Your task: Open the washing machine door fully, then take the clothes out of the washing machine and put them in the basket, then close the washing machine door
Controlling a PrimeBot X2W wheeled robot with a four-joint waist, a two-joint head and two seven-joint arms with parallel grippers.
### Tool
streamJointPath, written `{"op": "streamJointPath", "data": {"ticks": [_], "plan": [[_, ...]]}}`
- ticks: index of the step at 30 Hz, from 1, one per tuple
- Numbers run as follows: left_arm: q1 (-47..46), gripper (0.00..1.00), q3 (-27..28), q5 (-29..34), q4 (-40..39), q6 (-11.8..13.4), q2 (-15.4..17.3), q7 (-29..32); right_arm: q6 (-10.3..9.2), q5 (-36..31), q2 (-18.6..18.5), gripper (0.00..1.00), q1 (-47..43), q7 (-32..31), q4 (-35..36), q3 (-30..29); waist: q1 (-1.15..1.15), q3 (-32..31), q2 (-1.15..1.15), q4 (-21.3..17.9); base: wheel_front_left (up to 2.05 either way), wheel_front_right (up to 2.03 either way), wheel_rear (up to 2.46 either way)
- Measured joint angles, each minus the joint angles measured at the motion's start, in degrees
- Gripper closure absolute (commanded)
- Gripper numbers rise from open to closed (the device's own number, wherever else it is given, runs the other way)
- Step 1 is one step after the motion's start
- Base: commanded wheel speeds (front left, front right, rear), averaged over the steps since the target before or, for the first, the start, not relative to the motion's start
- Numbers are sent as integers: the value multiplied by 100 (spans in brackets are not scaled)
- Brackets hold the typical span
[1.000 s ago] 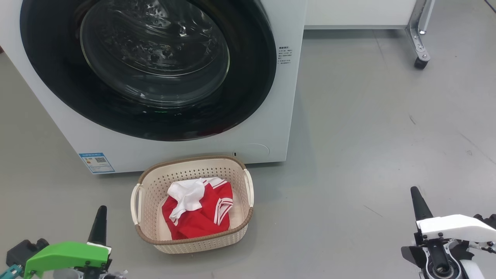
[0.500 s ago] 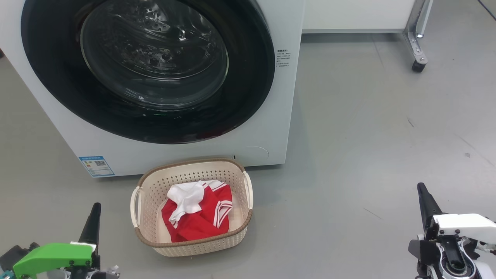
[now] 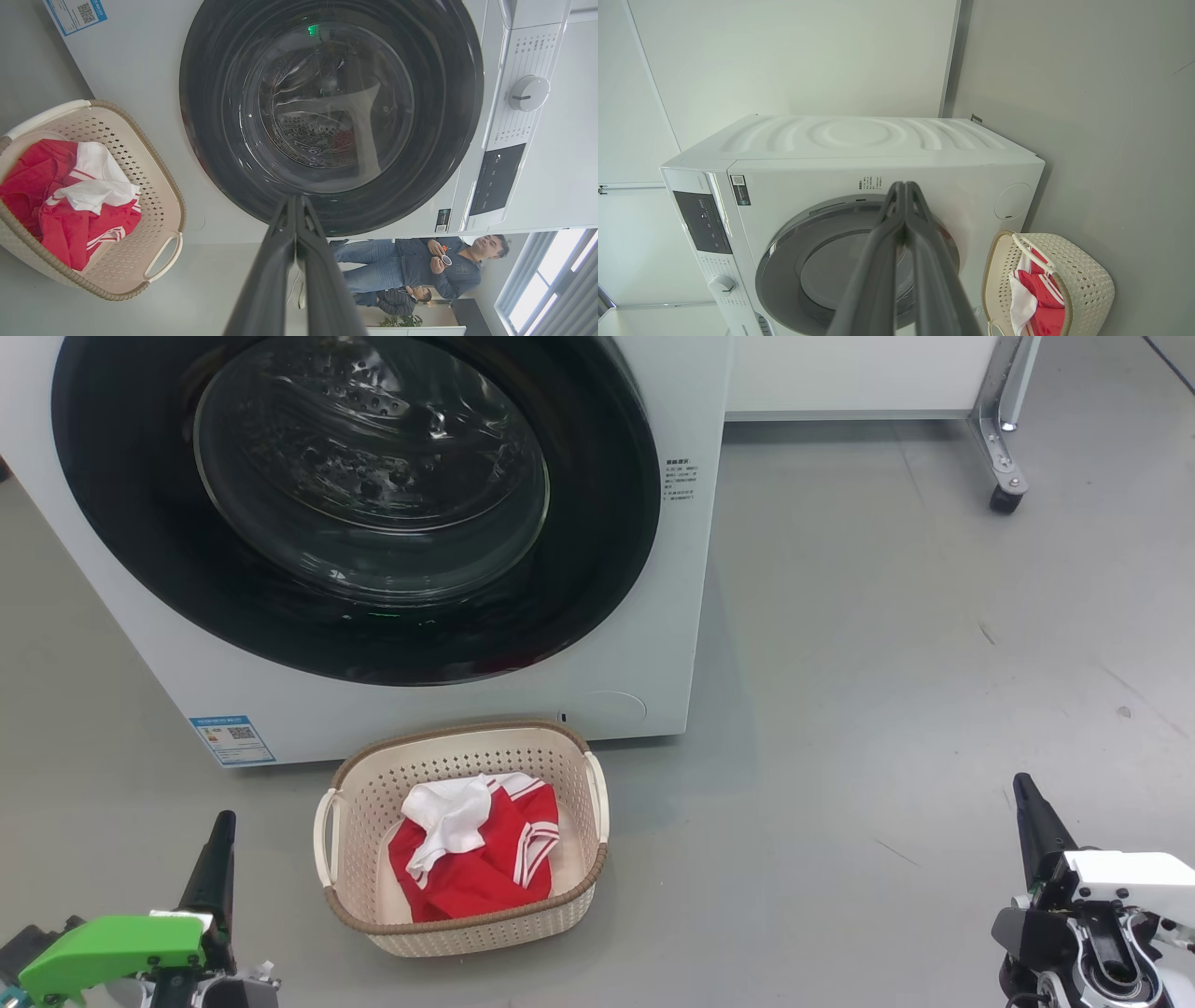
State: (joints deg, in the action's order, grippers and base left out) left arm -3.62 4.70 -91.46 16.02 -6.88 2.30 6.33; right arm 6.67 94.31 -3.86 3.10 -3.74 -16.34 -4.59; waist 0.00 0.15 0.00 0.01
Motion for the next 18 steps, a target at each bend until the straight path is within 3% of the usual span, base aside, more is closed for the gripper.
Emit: {"op": "streamJointPath", "data": {"ticks": [18], "plan": [[0,100,5,0,-2,0,-7,0,29,0,0,100,2,0,0,-8,0,0,0,-1,0,0,0]]}}
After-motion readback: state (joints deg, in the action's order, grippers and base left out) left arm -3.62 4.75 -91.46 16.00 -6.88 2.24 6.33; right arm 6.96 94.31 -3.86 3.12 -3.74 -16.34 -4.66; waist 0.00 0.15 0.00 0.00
